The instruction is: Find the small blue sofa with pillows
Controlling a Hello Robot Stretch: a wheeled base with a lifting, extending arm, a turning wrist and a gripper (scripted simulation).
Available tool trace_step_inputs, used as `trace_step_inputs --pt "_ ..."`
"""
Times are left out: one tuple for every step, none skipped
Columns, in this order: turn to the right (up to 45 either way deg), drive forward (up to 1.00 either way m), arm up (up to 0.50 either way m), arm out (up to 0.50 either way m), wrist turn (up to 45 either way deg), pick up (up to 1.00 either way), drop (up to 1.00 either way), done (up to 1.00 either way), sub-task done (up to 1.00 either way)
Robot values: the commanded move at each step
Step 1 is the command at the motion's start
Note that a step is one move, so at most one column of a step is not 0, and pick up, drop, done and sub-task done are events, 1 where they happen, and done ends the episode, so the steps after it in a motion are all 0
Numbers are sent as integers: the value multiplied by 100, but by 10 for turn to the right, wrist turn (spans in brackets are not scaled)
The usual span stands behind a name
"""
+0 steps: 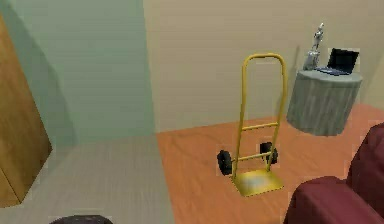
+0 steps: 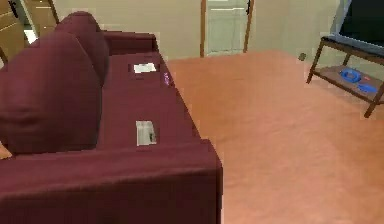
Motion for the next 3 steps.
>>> trace_step_inputs --pt "0 50 0 0 0 0 0 0 0" --pt "-120 0 0 0 0 0 0 0 0" --pt "0 100 0 0 0 0 0 0 0"
